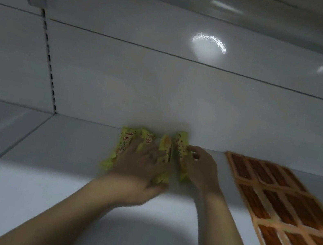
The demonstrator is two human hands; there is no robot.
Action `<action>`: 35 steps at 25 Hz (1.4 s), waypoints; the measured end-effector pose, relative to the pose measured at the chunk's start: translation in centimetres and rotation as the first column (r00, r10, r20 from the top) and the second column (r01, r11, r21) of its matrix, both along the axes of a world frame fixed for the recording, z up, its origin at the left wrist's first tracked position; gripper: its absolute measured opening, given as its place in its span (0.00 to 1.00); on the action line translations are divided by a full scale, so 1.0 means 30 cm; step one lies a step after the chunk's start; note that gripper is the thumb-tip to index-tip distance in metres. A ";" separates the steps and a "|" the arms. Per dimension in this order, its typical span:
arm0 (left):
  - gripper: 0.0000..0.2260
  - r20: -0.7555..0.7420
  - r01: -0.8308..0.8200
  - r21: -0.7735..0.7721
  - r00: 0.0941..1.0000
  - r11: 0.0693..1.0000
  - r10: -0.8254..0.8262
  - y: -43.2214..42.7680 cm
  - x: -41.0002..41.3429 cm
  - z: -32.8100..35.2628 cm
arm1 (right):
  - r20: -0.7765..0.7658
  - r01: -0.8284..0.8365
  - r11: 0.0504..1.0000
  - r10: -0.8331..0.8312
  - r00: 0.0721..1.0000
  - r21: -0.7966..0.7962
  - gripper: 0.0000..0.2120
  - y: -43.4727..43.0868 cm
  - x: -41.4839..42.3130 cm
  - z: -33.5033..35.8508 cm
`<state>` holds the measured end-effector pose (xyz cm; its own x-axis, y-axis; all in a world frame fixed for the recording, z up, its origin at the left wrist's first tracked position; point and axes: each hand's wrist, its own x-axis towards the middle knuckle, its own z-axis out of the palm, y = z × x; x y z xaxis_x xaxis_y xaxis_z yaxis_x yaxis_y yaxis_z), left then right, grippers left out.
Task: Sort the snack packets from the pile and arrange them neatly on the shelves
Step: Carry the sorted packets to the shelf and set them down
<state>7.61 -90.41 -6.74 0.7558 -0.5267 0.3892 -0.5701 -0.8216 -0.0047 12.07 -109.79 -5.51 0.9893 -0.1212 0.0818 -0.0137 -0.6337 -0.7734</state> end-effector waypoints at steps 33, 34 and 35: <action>0.25 -0.095 -0.491 -0.118 0.871 0.863 0.482 -0.158 0.021 -0.050 | 0.142 -0.068 0.998 0.066 0.988 0.011 0.17 -0.062 -0.082 -0.091; 0.24 -0.056 -0.477 -0.177 0.878 0.861 0.475 -0.154 0.021 -0.057 | 0.141 -0.075 0.997 0.073 0.987 0.011 0.18 -0.062 -0.080 -0.093; 0.24 -0.003 -0.448 -0.218 0.889 0.867 0.459 -0.147 0.024 -0.068 | 0.137 -0.083 0.997 0.082 0.987 0.003 0.18 -0.062 -0.079 -0.093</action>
<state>8.34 -94.80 -8.77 0.8697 -0.0339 0.4924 -0.1378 -0.9747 0.1761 9.69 -111.64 -8.30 0.9756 -0.0410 0.2158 0.1442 -0.6216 -0.7699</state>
